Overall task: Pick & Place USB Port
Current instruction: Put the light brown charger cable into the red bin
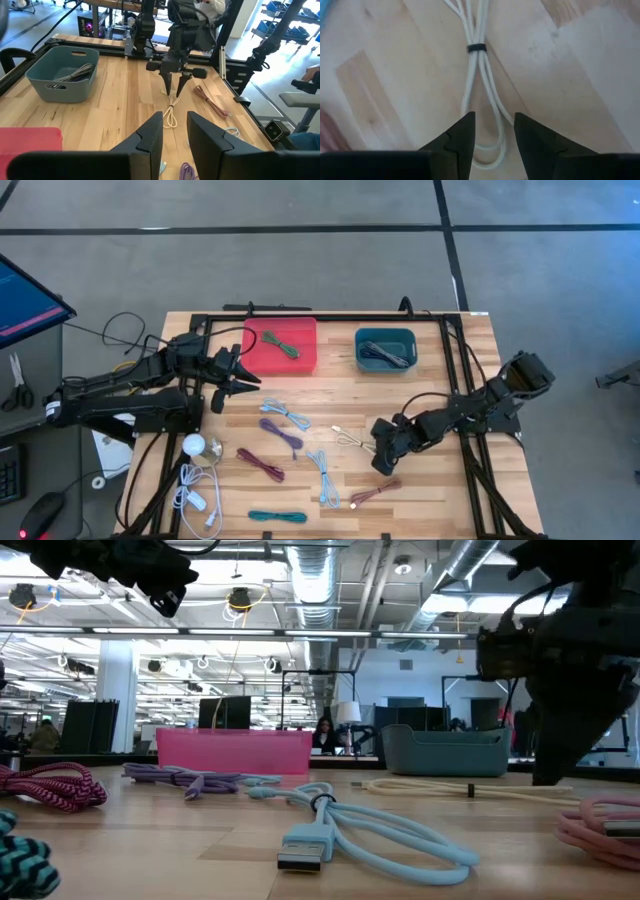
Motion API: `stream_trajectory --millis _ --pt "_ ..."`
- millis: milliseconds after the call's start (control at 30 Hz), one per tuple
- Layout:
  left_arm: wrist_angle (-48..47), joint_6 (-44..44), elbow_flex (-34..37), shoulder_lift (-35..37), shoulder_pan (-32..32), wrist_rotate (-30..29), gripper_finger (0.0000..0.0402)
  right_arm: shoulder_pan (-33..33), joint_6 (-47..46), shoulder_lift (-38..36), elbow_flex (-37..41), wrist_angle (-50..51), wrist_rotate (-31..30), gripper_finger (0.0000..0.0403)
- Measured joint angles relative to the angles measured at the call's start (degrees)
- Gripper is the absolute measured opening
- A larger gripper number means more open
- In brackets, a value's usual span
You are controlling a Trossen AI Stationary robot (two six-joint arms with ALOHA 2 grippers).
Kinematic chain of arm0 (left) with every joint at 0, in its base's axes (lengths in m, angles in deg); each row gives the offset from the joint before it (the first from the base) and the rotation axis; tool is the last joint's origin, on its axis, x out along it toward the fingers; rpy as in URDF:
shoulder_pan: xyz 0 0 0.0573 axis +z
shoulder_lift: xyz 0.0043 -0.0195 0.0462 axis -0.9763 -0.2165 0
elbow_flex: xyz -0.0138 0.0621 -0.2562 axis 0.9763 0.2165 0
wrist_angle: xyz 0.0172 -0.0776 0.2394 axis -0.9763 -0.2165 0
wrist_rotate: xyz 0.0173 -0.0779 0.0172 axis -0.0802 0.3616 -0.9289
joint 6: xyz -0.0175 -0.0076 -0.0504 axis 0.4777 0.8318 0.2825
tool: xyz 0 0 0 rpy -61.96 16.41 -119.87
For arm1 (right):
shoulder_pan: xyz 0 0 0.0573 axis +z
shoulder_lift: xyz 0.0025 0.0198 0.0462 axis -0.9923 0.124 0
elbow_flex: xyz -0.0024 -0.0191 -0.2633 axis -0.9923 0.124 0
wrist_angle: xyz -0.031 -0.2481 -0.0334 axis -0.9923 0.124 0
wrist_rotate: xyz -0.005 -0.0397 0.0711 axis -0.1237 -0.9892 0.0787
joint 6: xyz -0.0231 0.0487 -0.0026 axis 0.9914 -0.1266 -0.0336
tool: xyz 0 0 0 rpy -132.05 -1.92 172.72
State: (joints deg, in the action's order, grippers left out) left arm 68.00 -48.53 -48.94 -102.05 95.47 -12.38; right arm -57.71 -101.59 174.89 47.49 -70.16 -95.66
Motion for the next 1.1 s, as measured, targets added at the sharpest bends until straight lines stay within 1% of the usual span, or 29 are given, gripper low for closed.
stream_trajectory --millis 133,267,367,467,600,633,800,1100 --pt "0.0 0.0 0.0 0.0 0.0 0.0 0.0087 0.0 -0.5 3.6 -0.2 -2.3 3.1 0.0131" --pt "0.0 0.0 0.0 0.0 0.0 0.0 0.0087 0.2 -0.3 5.7 -0.4 -3.9 3.1 0.0129" --pt "0.0 0.0 0.0 0.0 0.0 0.0 0.0087 0.1 1.3 6.1 -0.9 -3.6 3.2 0.0118" --pt "0.0 0.0 0.0 0.0 0.0 0.0 0.0087 0.0 1.6 6.1 -1.0 -3.3 3.2 0.0087" --pt "0.0 0.0 0.0 0.0 0.0 0.0 0.0087 -0.3 3.4 5.5 -1.0 -3.1 3.1 0.0018" --pt "0.0 0.0 0.0 0.0 0.0 0.0 0.0087 -0.3 4.1 5.2 -1.0 -3.2 3.1 0.0011" --pt "0.0 0.0 0.0 0.0 0.0 0.0 0.0087 -1.3 5.4 2.8 -1.0 -4.0 3.0 0.0003" --pt "0.0 0.0 0.0 0.0 0.0 0.0 0.0087 -4.6 14.0 -5.7 -0.9 -3.8 -3.9 0.0001"
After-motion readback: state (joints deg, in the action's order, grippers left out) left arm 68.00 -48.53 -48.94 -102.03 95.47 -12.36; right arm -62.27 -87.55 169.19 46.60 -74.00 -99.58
